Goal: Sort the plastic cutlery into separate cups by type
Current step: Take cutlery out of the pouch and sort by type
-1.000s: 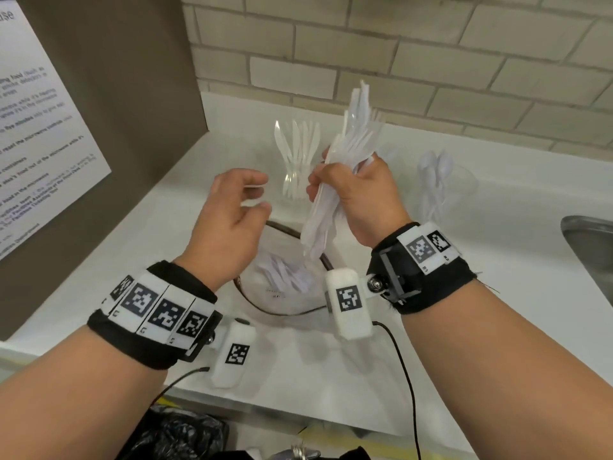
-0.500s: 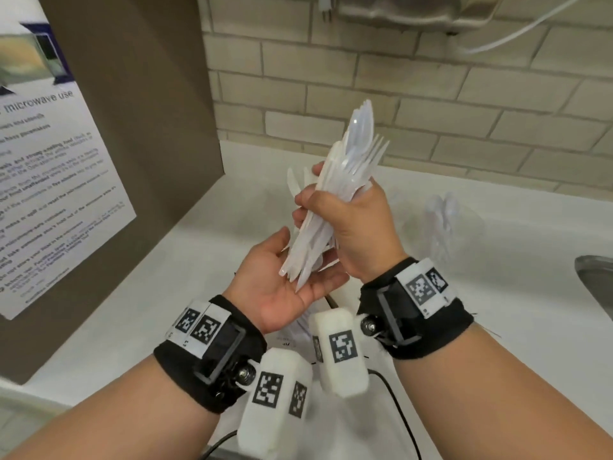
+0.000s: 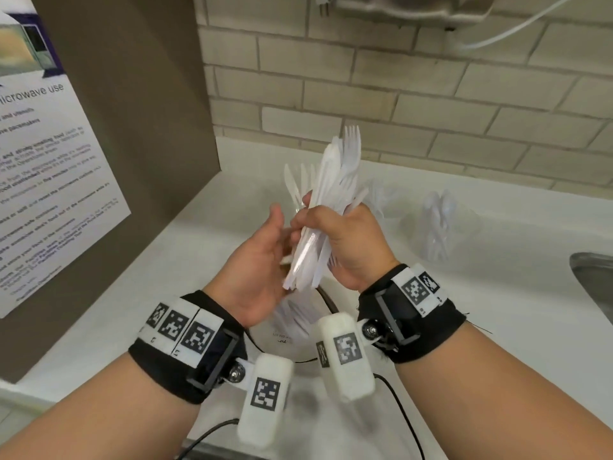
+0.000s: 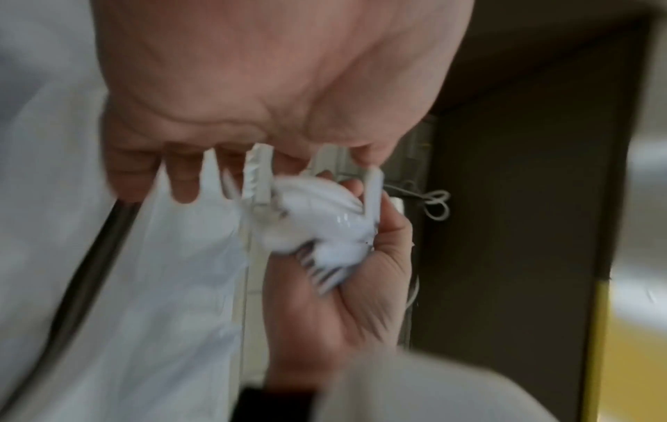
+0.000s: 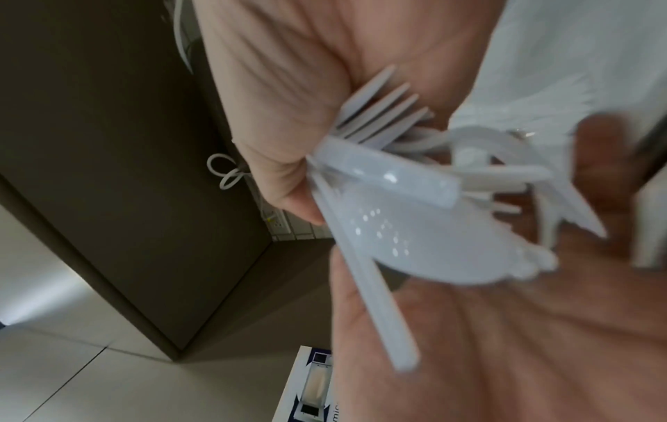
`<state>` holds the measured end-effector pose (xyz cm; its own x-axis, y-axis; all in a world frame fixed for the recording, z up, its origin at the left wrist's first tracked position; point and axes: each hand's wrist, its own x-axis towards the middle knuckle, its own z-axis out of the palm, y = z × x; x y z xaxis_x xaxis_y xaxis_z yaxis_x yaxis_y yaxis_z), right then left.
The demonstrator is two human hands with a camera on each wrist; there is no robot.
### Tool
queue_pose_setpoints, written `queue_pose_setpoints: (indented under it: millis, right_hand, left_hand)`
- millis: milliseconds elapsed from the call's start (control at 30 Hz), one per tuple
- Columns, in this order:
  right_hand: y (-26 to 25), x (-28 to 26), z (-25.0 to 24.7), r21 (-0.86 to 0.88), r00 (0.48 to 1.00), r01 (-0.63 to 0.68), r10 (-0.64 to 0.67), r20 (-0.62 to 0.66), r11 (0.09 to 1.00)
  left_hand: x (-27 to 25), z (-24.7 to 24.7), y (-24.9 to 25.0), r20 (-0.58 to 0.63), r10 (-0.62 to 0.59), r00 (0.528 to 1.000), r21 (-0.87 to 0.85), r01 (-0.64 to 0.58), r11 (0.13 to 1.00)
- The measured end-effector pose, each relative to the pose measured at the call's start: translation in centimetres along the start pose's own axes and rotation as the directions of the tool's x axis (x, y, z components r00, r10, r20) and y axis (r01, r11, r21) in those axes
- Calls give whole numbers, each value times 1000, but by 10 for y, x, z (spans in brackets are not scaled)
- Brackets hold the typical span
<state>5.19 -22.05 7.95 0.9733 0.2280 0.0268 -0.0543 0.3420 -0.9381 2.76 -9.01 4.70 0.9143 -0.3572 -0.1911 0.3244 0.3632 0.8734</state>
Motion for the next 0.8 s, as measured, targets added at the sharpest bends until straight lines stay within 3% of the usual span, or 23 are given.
queue_pose_setpoints:
  millis: [67,167,267,433,533,700,800]
  right_hand:
    - [4,-4,0,-23,991,-55,58,121,998]
    - [15,-12,8,-177,962,-71,114,249,982]
    - [23,-13,15,-241,953,-84,149,266,967]
    - [28,-14,18,-216,943,-51,118,310,975]
    - [28,-14,17,-243,931,-68,149,334,968]
    - [27,-15,11,-511,924,-91,264,278,855]
    - [28,-15,13,-551,909,-120,315,273,826]
  left_hand:
    - [-3,0,9,30,112,993,83,-114,990]
    - [-5,3,17,9,120,993,202,-120,972]
    - [-5,7,18,-91,121,989,251,-95,963]
    - [-6,0,19,-104,150,983,334,-107,936]
    - [-9,-1,22,-147,114,982,256,-74,964]
    - [-7,-5,22,-255,156,954,-13,-165,986]
    - [-5,-4,19,-341,190,921,-42,-217,975]
